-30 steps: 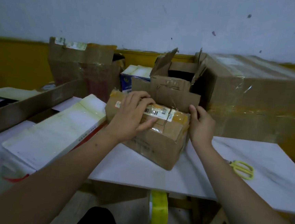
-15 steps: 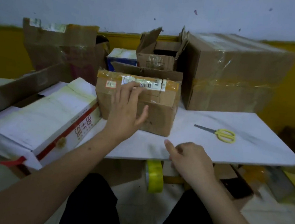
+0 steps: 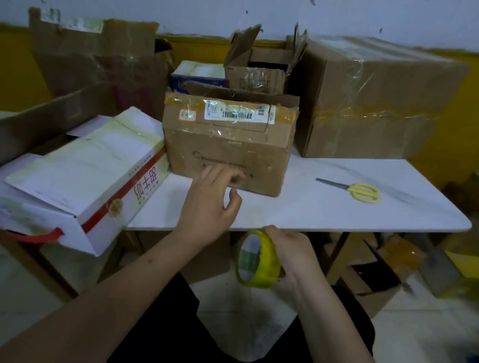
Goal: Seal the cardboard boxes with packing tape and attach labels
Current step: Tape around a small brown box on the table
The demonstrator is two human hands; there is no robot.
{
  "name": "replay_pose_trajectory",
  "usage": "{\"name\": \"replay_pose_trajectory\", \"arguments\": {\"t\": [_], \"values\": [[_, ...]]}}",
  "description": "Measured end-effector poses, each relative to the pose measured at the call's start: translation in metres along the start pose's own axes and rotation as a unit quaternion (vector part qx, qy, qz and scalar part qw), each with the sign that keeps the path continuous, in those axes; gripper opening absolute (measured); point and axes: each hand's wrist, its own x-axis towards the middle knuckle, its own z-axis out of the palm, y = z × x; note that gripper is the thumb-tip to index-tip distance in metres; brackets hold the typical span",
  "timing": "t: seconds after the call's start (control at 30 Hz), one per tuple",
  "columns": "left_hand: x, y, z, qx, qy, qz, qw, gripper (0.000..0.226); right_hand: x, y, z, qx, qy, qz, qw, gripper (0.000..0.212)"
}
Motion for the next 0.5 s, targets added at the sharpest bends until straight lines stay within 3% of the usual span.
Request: {"name": "replay_pose_trajectory", "arguments": {"t": [0.2,0.33,0.5], "values": [[0.007,0.007,-0.012,-0.089,-0.116,-0.208,0.967,0.019,-0.001,0.006,0.005,-0.052,0.053,-0.058,0.996,0.027],[0.011,0.008,-0.018,-0.099,-0.247,-0.272,0.925,0.019,0.000,0.007,0.004,-0.089,0.066,-0.081,0.991,0.035],[0.009,0.020,-0.026,-0.144,-0.383,-0.392,0.824,0.034,-0.002,0.005,0.002,-0.170,0.088,-0.118,0.974,0.042]]}}
